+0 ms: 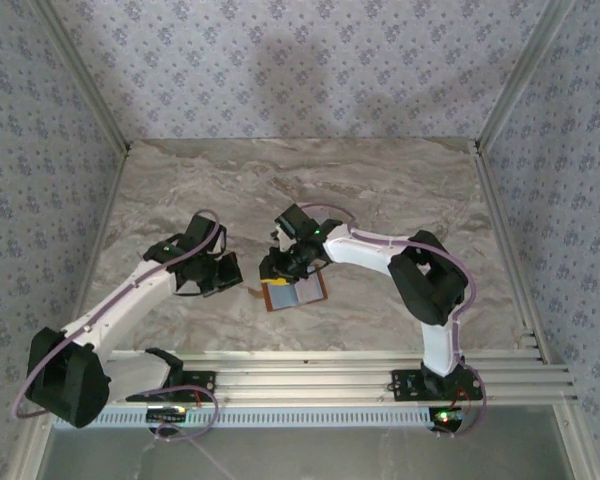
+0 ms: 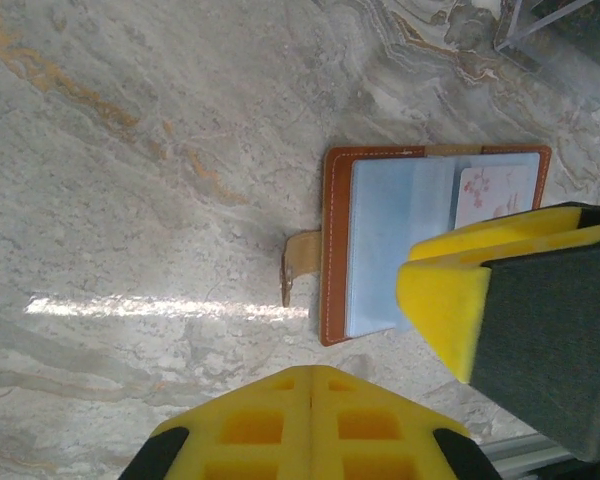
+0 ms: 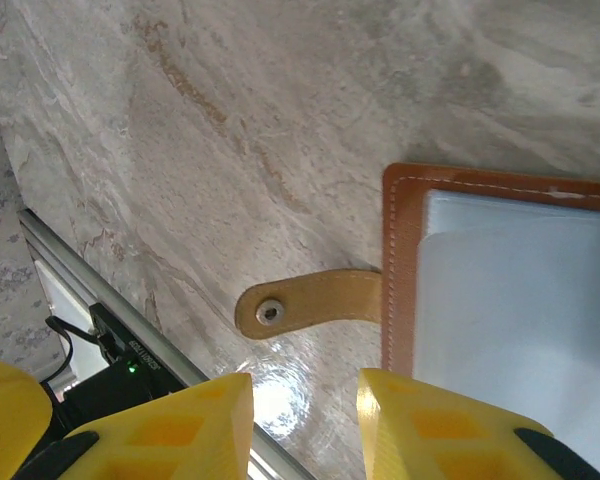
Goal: Take the credit cards out of the card holder
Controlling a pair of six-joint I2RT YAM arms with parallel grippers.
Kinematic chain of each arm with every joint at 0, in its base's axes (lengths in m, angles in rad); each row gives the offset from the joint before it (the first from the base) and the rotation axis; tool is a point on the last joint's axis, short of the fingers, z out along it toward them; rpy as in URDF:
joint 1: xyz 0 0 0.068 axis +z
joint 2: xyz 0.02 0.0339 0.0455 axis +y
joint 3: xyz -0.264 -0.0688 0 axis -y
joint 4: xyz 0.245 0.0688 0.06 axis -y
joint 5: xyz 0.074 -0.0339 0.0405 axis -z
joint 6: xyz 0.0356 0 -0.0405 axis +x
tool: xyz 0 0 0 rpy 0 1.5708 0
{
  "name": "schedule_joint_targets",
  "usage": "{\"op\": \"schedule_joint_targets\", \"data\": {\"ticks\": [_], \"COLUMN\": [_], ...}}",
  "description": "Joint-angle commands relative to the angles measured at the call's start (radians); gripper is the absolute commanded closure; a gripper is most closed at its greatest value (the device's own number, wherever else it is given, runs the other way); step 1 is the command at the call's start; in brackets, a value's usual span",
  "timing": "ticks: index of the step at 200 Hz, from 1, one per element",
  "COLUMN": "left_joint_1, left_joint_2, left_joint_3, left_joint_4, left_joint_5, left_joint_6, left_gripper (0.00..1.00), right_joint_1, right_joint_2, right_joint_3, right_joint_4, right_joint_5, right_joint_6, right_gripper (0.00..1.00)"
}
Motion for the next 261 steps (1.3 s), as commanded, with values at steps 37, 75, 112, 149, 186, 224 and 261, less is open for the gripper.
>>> {"op": "schedule_joint_targets", "data": {"ticks": [37, 75, 112, 149, 186, 224, 261], "left_joint_1": [0.012, 0.007, -0.038, -0.118, -0.182, -0.214, -0.226], "left_joint_2": [-0.059, -0.036, 0.052, 0.213, 0.384, 0.511, 0.573], "left_joint_3": [-0.023, -0.040, -0.014, 0.080, 0.185, 0.279, 0.322], "left_joint_4": [-0.032, 0.030, 0.086, 0.117, 0.146, 0.131, 0.109], "left_joint_5": [-0.001, 0.050, 0.053, 0.041, 0.046, 0.051, 0.066], "left_joint_6": [0.007, -0.021, -0.040, -0.039, -0.033, -0.013, 0.004], "left_gripper": [0.95, 0.94, 0.93, 0.93, 0.94, 0.95, 0.95], "right_joint_1": [0.028, -0.028, -0.130, -0.208, -0.211, -0.182, -0.133], "right_joint_2": [0.029, -0.033, -0.089, -0.118, -0.108, -0.120, -0.162], "right_joint_3": [0.115, 0.105, 0.008, -0.109, -0.192, -0.228, -0.247], "right_joint_4": [-0.004, -0.139, -0.302, -0.315, -0.250, -0.206, -0.195], "right_joint_5": [-0.063, 0.021, 0.152, 0.217, 0.206, 0.208, 0.195], "right_joint_6": [-0.004, -0.077, -0.167, -0.228, -0.228, -0.184, -0.121], "right_gripper": [0.65, 0.65, 0.65, 0.65, 0.66, 0.68, 0.70]}}
